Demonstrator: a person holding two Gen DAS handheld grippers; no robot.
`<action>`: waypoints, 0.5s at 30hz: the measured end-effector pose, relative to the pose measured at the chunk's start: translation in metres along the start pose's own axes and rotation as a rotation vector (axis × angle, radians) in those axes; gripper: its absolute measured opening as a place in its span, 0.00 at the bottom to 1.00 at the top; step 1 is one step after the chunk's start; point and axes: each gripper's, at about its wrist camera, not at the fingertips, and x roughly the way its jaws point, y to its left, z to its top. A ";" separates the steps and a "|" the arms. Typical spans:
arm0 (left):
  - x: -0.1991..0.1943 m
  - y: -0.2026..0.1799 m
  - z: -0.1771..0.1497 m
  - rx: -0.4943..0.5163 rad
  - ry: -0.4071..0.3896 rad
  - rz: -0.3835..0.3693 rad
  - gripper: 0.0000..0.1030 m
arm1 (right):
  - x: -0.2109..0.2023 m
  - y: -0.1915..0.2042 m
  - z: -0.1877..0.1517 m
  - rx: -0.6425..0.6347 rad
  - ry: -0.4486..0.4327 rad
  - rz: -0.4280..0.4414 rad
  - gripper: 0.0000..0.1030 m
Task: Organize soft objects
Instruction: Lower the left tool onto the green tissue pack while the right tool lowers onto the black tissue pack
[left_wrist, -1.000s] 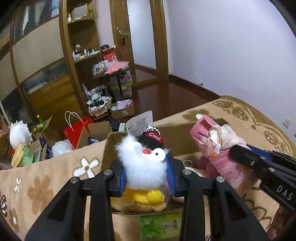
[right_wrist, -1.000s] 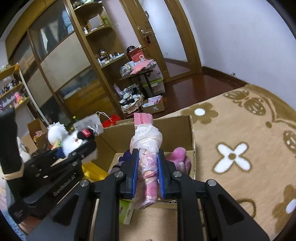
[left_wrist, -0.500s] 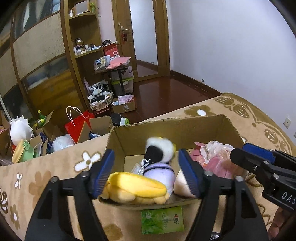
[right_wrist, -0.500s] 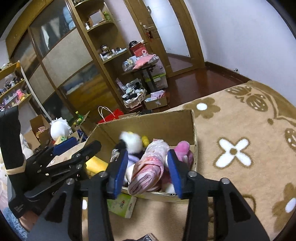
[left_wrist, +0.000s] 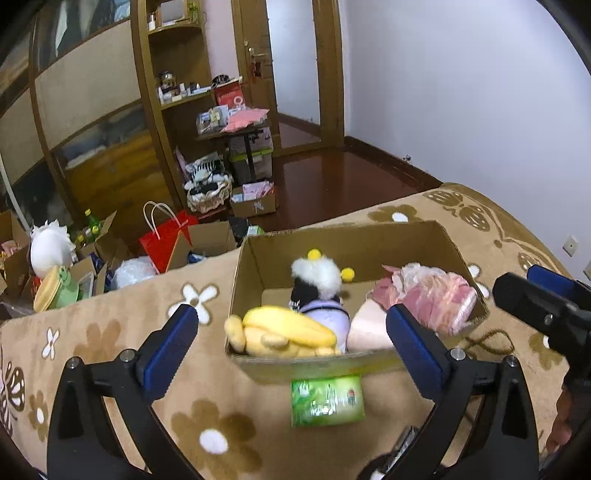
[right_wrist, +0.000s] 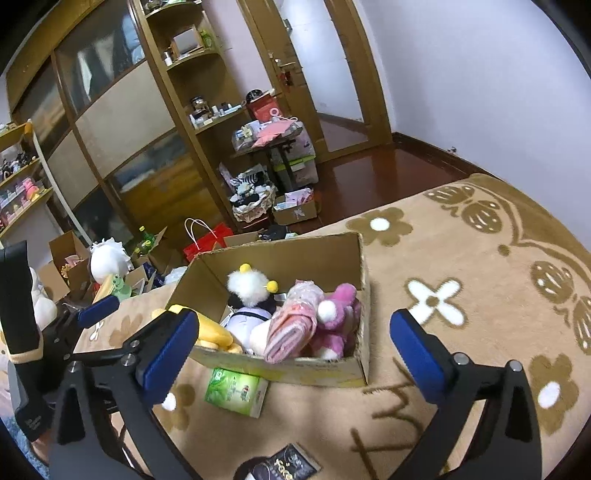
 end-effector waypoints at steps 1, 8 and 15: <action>-0.004 0.002 -0.001 -0.004 0.001 0.002 0.98 | -0.003 0.000 -0.001 0.003 0.001 -0.005 1.00; -0.034 0.011 -0.006 -0.033 0.007 0.015 0.98 | -0.022 -0.005 -0.009 0.053 0.024 -0.009 1.00; -0.046 0.015 -0.019 -0.051 0.045 0.003 0.98 | -0.029 -0.005 -0.028 0.074 0.068 -0.032 1.00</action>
